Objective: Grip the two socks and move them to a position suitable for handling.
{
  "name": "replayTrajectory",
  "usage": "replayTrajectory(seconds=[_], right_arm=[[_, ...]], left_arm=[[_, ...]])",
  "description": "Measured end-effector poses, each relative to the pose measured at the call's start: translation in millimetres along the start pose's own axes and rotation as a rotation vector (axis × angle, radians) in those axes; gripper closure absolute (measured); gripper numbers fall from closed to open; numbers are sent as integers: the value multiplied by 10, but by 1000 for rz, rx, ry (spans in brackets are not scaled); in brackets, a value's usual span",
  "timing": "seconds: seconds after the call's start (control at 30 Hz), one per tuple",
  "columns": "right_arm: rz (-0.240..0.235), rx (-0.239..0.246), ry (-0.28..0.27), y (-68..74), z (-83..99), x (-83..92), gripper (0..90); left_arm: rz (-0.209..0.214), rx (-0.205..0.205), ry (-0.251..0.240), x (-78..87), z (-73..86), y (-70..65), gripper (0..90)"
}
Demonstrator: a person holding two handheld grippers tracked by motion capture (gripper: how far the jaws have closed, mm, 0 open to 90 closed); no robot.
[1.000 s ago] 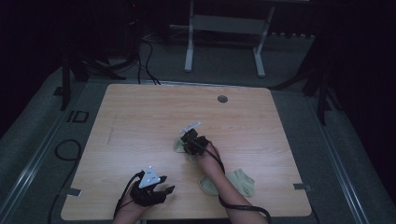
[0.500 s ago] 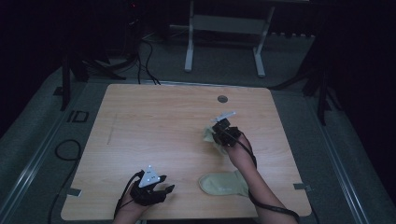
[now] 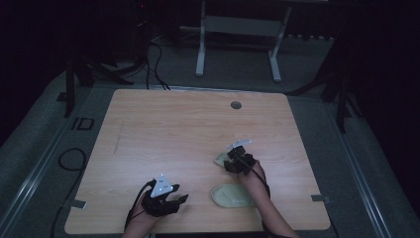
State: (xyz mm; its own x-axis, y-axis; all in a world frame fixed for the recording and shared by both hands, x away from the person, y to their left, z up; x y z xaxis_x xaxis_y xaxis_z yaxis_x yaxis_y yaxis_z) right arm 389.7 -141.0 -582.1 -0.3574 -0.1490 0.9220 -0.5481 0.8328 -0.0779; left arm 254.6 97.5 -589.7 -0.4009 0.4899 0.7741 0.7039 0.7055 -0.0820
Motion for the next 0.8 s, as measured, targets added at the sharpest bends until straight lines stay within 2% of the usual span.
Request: replayTrajectory(seconds=[0.17,0.3,0.4,0.43,0.47,0.53,0.6,0.67,0.73,0.8], right_arm=[[-30,-3,3,53,-4,-6,449],[-54,-5,12,51,-31,5,426],[-74,-14,-2,17,-44,66,424],[-78,-18,-15,-3,-44,111,430],[-89,-14,-34,-40,-21,205,460],[-93,14,-31,-44,33,261,511],[-100,42,-22,-40,103,293,560],[-109,67,-18,-35,162,309,574],[-128,78,-14,-18,199,312,574],[-116,105,-12,8,218,304,573]], left_arm=[[14,9,-10,-30,-86,10,495],[32,9,-29,-35,-218,13,495],[32,2,-35,-52,-302,13,496],[26,-8,-38,-91,-410,17,496],[23,-13,-37,-115,-464,21,498],[19,-18,-39,-166,-583,26,505],[12,-40,-34,-221,-707,22,544],[-26,-65,-23,-286,-830,14,578],[-35,-91,-18,-361,-951,-3,643],[-42,-114,2,-469,-1072,-20,710]])
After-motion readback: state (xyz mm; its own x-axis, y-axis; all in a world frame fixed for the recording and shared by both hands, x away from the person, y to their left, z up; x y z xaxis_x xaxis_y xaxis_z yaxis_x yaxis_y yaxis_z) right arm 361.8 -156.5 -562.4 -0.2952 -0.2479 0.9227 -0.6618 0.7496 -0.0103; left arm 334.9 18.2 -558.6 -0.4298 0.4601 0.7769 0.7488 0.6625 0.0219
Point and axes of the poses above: each handheld gripper's, and its own axes: x roughly backward along the jaws, z roughly out of its underside, y roughly to its left, the point moved 4 cm from there along -x, roughly forward along the jaws, and after that the axes turned 14 degrees about y, right-handed, at the moved point
